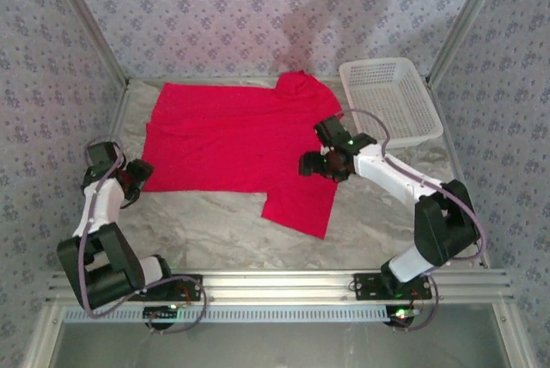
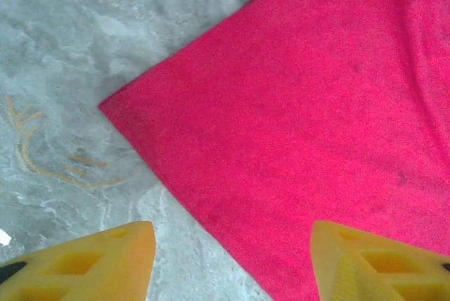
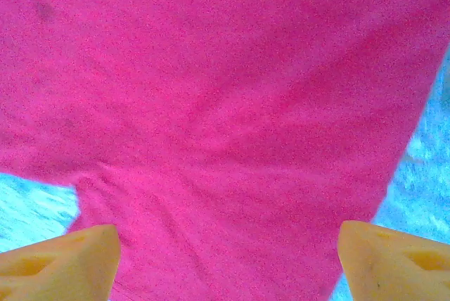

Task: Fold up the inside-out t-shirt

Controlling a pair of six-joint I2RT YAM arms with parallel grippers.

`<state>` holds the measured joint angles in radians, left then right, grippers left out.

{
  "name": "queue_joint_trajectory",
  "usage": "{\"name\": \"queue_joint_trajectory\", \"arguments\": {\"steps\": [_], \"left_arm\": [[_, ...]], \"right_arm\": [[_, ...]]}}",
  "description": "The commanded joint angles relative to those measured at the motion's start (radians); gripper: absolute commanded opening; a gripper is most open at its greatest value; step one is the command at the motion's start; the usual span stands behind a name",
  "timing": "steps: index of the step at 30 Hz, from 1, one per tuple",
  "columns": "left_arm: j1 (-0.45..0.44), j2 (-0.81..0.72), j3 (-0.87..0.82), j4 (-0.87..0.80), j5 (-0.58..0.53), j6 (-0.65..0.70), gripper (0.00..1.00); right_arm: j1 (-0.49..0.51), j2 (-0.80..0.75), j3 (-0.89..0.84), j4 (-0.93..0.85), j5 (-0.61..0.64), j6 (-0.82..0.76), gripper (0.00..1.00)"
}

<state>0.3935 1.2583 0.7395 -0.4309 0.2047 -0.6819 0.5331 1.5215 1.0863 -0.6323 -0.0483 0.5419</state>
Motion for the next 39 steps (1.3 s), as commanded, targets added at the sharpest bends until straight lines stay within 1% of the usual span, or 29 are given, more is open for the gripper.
{"name": "queue_joint_trajectory", "arguments": {"steps": [1, 5, 9, 10, 12, 13, 19, 25, 29, 30, 33, 34, 37, 39], "left_arm": [[0.019, 0.057, -0.001, 0.056, 0.05, -0.024, 0.56], [0.024, 0.115, 0.019, 0.072, 0.0, -0.022, 0.52], [0.036, 0.162, 0.029, 0.087, -0.032, -0.028, 0.41], [0.039, 0.171, 0.033, 0.083, -0.046, -0.027, 0.4], [0.044, 0.183, 0.037, 0.083, -0.067, -0.022, 0.35], [0.049, 0.188, 0.034, 0.089, -0.074, -0.024, 0.34], [0.06, 0.234, 0.044, 0.13, -0.065, -0.043, 0.32], [0.058, 0.298, 0.067, 0.179, -0.016, -0.074, 0.34], [0.046, 0.361, 0.085, 0.19, -0.01, -0.078, 0.33], [0.041, 0.374, 0.087, 0.192, -0.01, -0.077, 0.31], [0.039, 0.391, 0.09, 0.188, -0.004, -0.076, 0.2], [0.039, 0.384, 0.09, 0.18, -0.006, -0.075, 0.16], [0.038, 0.334, 0.092, 0.147, -0.019, -0.071, 0.1], [0.034, 0.287, 0.084, 0.124, -0.022, -0.073, 0.09]], "right_arm": [[0.002, -0.068, -0.045, 0.026, 0.043, 0.029, 0.82], [-0.001, -0.096, -0.067, 0.027, 0.036, 0.014, 0.8], [-0.003, -0.111, -0.081, 0.027, 0.016, 0.009, 0.8], [-0.002, -0.116, -0.086, 0.026, 0.009, 0.007, 0.79], [-0.004, -0.125, -0.093, 0.026, 0.0, 0.006, 0.79], [-0.005, -0.129, -0.098, 0.026, -0.005, 0.004, 0.79], [-0.004, -0.159, -0.124, 0.027, -0.025, 0.006, 0.78], [-0.002, -0.156, -0.143, 0.026, -0.045, 0.013, 0.78], [0.008, -0.152, -0.173, 0.054, -0.06, 0.028, 0.78], [0.012, -0.152, -0.182, 0.054, -0.062, 0.032, 0.78], [0.035, -0.153, -0.205, 0.036, -0.057, 0.052, 0.78], [0.049, -0.152, -0.212, -0.005, -0.049, 0.065, 0.77], [0.097, -0.155, -0.243, -0.059, -0.022, 0.123, 0.71], [0.128, -0.158, -0.283, -0.06, -0.026, 0.172, 0.7]]}}
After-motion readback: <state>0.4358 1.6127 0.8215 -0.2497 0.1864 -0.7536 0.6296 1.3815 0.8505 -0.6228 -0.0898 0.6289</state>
